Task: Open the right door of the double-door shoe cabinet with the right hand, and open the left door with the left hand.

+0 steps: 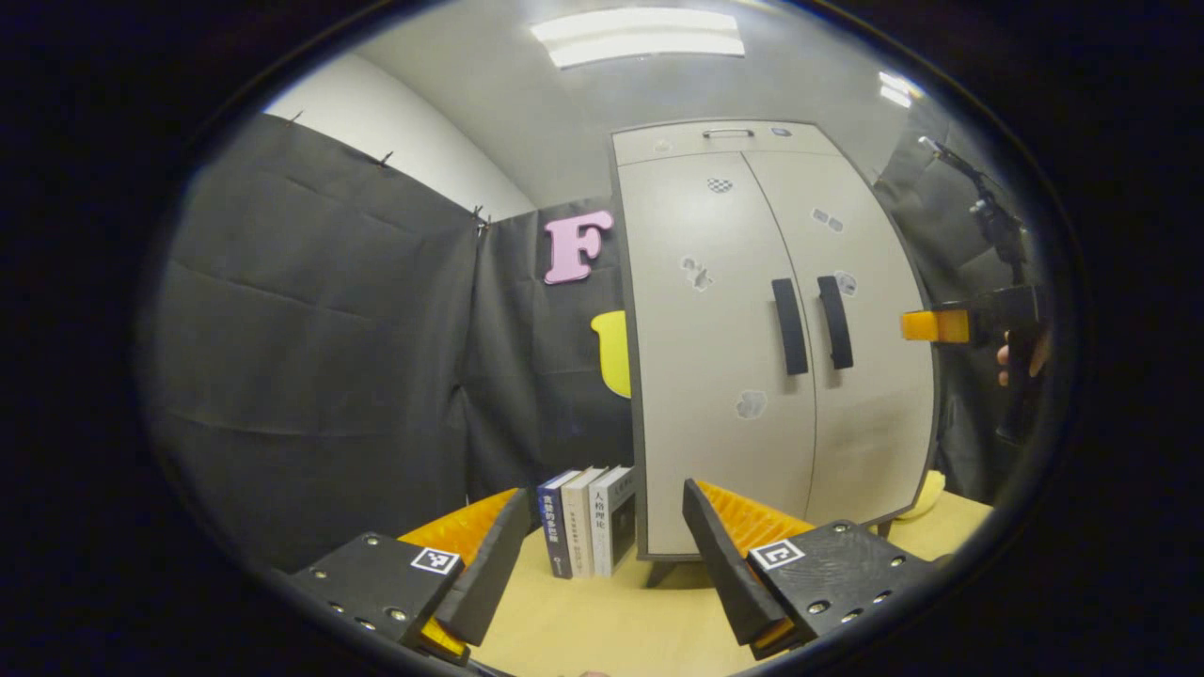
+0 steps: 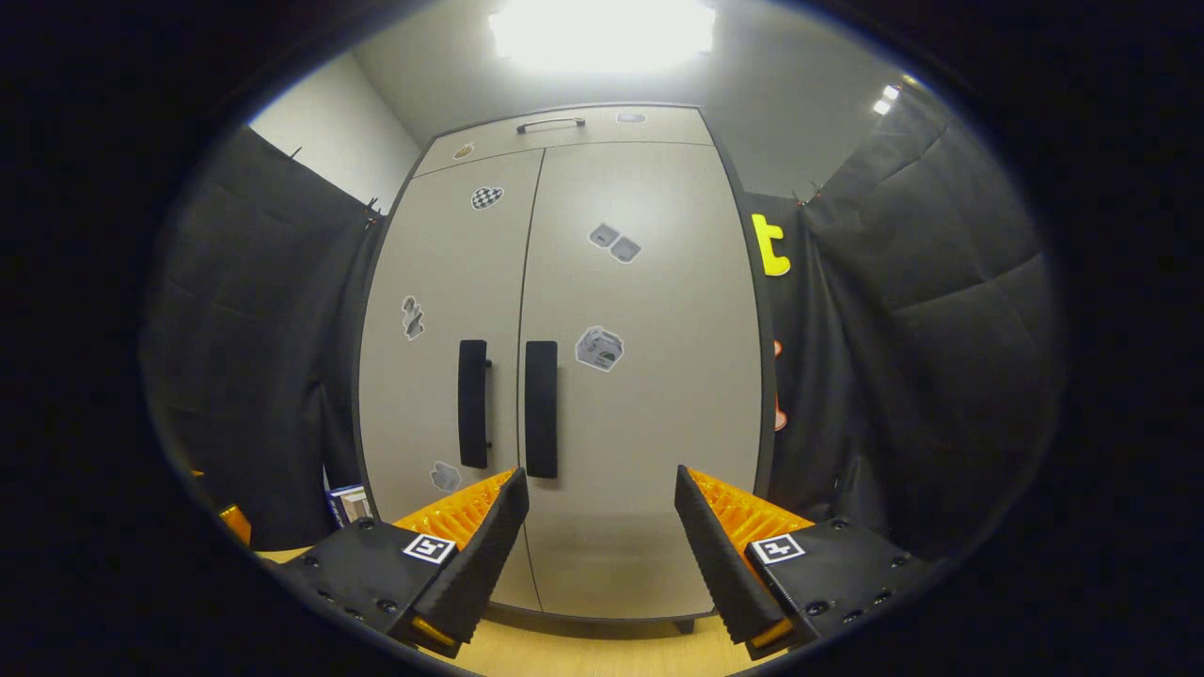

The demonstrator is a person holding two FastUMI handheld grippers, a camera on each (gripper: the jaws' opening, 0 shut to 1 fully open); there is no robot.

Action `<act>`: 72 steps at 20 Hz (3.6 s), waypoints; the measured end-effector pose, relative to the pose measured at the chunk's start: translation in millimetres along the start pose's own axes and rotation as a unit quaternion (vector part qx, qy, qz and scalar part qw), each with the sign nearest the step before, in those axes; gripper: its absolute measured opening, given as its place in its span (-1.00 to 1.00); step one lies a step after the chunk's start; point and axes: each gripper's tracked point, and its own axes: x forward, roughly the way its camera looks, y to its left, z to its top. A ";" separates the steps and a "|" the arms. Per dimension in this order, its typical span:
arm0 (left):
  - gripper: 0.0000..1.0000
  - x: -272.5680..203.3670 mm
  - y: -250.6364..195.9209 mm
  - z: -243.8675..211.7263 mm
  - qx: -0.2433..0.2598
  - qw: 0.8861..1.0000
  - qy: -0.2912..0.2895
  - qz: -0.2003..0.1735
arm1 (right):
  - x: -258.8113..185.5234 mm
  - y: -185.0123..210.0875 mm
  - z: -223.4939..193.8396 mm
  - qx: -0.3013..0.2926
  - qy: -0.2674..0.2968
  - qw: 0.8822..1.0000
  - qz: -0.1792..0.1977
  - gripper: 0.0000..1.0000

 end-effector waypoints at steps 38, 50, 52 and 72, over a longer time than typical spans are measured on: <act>0.92 -4.3 33.1 -16.4 -0.011 0.999 0.016 0.040 | 110.3 47.0 -8.9 0.013 0.118 0.993 0.027 -0.73; 0.92 -0.8 4.1 -8.2 -0.016 1.000 0.002 -0.011 | 65.2 36.2 0.6 0.032 0.144 0.986 0.077 -0.75; 0.97 -1.3 -2.0 -5.7 -0.014 1.000 -0.001 -0.020 | 60.9 34.5 1.4 0.033 0.147 0.985 0.086 -0.73; 0.97 4.6 -26.6 -4.4 -0.003 0.994 -0.001 -0.105 | 20.8 -4.8 11.7 0.018 0.154 0.983 0.101 -0.74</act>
